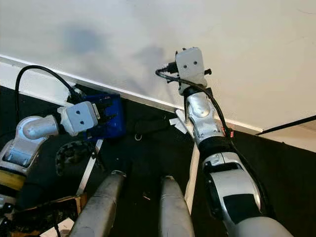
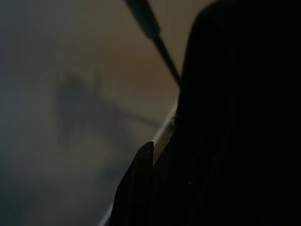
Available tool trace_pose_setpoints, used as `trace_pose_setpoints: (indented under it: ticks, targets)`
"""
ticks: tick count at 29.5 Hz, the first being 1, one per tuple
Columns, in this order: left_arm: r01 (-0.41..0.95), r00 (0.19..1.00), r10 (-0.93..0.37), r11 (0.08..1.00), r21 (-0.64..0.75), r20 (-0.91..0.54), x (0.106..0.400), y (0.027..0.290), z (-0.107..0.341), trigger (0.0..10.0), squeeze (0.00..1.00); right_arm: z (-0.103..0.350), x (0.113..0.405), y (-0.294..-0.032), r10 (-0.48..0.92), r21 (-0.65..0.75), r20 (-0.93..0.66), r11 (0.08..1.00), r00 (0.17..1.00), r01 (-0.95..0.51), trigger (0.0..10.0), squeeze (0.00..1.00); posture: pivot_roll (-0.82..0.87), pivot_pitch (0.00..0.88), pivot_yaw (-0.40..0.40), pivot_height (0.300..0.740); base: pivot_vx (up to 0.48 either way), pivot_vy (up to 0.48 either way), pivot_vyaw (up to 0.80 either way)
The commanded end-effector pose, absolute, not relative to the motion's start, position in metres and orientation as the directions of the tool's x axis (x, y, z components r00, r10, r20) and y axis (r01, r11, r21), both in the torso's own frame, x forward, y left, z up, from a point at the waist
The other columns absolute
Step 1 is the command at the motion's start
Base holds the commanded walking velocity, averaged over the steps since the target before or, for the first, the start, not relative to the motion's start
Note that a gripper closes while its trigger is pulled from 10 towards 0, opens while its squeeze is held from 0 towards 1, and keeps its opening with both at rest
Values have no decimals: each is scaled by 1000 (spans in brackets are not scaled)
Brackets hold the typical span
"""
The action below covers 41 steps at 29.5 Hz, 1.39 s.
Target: Sweep floor
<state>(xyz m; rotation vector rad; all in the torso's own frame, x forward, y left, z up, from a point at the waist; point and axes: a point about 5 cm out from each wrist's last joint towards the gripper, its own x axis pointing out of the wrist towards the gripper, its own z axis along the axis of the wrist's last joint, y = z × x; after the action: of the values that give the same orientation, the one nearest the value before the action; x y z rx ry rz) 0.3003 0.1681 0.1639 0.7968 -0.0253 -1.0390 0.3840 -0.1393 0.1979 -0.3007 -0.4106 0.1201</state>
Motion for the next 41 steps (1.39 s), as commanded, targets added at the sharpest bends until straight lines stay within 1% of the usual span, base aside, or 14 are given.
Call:
trace_pose_setpoints:
  ticks: [1, 2, 3, 5, 7, 10, 14, 20, 23, 25, 29, 31, 35, 41]
  targets:
    - [823, 514, -732, 273, 499, -447, 297, 182, 150, 10000, 0, 200, 384, -139, 167, -311, 400, 950, 901, -38, 10000, 0, 156, 426, -41, 740, 0, 0, 0]
    - [823, 514, -732, 273, 499, -447, 297, 182, 150, 10000, 0, 200, 384, -139, 167, -311, 400, 950, 901, -38, 10000, 0, 156, 426, -41, 740, 0, 0, 0]
    - [818, 543, -731, 351, 455, -413, 302, 184, 154, 10000, 0, 200, 384, -138, 166, -309, 400, 950, 901, -38, 10000, 0, 158, 421, -38, 740, 0, 0, 0]
    - [809, 578, -725, 446, 384, -375, 308, 188, 159, 10000, 0, 200, 384, -137, 166, -308, 402, 951, 901, -38, 10000, 0, 153, 418, -36, 740, 0, 0, 0]
    - [812, 582, -719, 484, 328, -380, 311, 194, 161, 10000, 0, 200, 384, -137, 164, -306, 405, 951, 899, -36, 10000, 0, 154, 418, -33, 740, 0, 0, 0]
    - [815, 579, -716, 511, 272, -390, 311, 200, 159, 10000, 0, 202, 385, -139, 159, -304, 412, 952, 897, -29, 10000, 0, 152, 418, -32, 740, 0, 0, 0]
    - [831, 556, -724, 493, 257, -409, 305, 196, 151, 10000, 0, 204, 386, -141, 150, -301, 416, 953, 897, -19, 10000, 0, 152, 422, -32, 740, 0, 0, 0]
    - [848, 529, -782, 492, 194, -330, 296, 176, 143, 10000, 0, 205, 386, -139, 148, -295, 422, 955, 895, -19, 10000, 0, 148, 419, -39, 740, 0, 0, 0]
    - [837, 546, -790, 524, 155, -278, 296, 170, 142, 10000, 0, 205, 386, -137, 154, -294, 422, 955, 893, -25, 10000, 0, 149, 411, -42, 740, 0, 0, 0]
    - [818, 574, -794, 565, 105, -201, 297, 166, 145, 10000, 0, 206, 387, -135, 159, -292, 424, 956, 891, -32, 10000, 0, 150, 405, -44, 740, 0, 0, 0]
    - [800, 600, -787, 597, 66, -143, 300, 164, 150, 10000, 0, 207, 388, -134, 159, -289, 427, 957, 890, -33, 10000, 0, 150, 410, -46, 740, 0, 0, 0]
    - [796, 605, -786, 603, 54, -131, 300, 164, 151, 10000, 0, 208, 388, -134, 159, -288, 428, 957, 890, -32, 10000, 0, 150, 410, -46, 740, 0, 0, 0]
    - [801, 597, -802, 597, -33, -28, 297, 154, 161, 10000, 0, 205, 388, -133, 156, -280, 423, 959, 893, -34, 10000, 0, 151, 415, -47, 740, 0, 0, 0]
    - [807, 589, -808, 588, -52, 8, 294, 148, 164, 10000, 0, 204, 387, -132, 153, -273, 422, 961, 893, -36, 10000, 0, 151, 417, -46, 740, 0, 0, 0]
